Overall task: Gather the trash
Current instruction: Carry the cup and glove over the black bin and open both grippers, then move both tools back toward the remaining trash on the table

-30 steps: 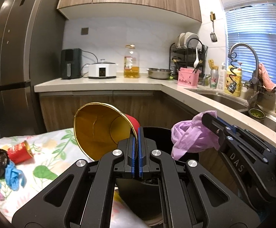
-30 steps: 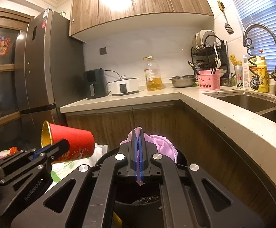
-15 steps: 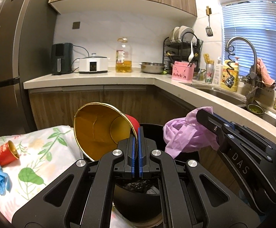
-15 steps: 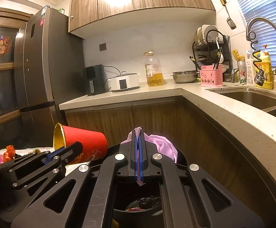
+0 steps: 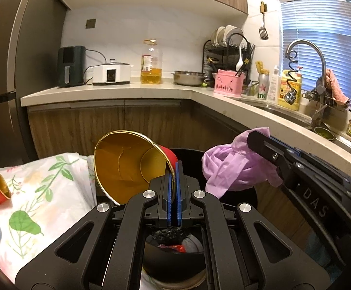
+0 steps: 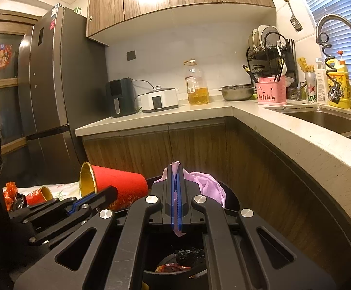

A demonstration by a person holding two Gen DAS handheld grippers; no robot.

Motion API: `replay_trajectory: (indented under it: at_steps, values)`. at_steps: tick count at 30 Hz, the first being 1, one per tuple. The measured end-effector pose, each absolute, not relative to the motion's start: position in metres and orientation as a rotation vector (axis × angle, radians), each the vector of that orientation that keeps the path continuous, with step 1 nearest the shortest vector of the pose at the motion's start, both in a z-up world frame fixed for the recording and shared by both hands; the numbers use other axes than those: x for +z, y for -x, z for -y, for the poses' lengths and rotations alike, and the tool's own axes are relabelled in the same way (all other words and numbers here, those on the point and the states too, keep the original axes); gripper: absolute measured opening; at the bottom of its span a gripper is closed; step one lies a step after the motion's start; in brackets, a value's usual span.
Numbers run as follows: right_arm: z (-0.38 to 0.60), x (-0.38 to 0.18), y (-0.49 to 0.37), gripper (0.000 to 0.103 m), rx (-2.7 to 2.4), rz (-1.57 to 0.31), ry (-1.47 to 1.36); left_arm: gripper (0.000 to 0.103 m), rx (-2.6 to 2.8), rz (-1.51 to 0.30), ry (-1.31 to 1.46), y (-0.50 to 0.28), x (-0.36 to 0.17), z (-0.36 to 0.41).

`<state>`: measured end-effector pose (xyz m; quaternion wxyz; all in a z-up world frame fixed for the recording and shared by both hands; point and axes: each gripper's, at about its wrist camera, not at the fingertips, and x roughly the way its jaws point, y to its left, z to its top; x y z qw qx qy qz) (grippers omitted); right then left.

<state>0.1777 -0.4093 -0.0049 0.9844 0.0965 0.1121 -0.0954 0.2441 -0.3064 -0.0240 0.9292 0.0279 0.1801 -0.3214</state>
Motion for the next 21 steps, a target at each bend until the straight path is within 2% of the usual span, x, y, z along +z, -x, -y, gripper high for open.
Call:
replay_trajectory:
  at_steps: [6,7,9,11,13,16,21]
  values:
    - [0.411,-0.008,-0.182,0.004,-0.181,-0.234,-0.199,0.006,-0.673,-0.384,-0.058,-0.247,-0.031,0.309]
    - [0.411,-0.008,-0.182,0.005,-0.181,-0.235,-0.199,0.011,-0.670,-0.385,-0.059,-0.247,-0.032,0.308]
    - [0.412,-0.009,-0.182,0.019,-0.186,-0.238,-0.200,0.019,-0.673,-0.392,-0.053,-0.248,-0.034,0.306]
    - [0.413,-0.009,-0.181,0.030,-0.188,-0.236,-0.208,0.039,-0.657,-0.390,-0.052,-0.248,-0.035,0.304]
    - [0.414,-0.008,-0.178,0.030,-0.194,-0.232,-0.212,0.048,-0.645,-0.389,-0.033,-0.246,-0.035,0.297]
    - [0.414,-0.006,-0.172,0.038,-0.204,-0.223,-0.221,0.069,-0.611,-0.385,0.006,-0.244,-0.032,0.284]
    - [0.411,-0.003,-0.161,0.056,-0.217,-0.212,-0.230,0.086,-0.558,-0.371,0.061,-0.235,-0.025,0.259]
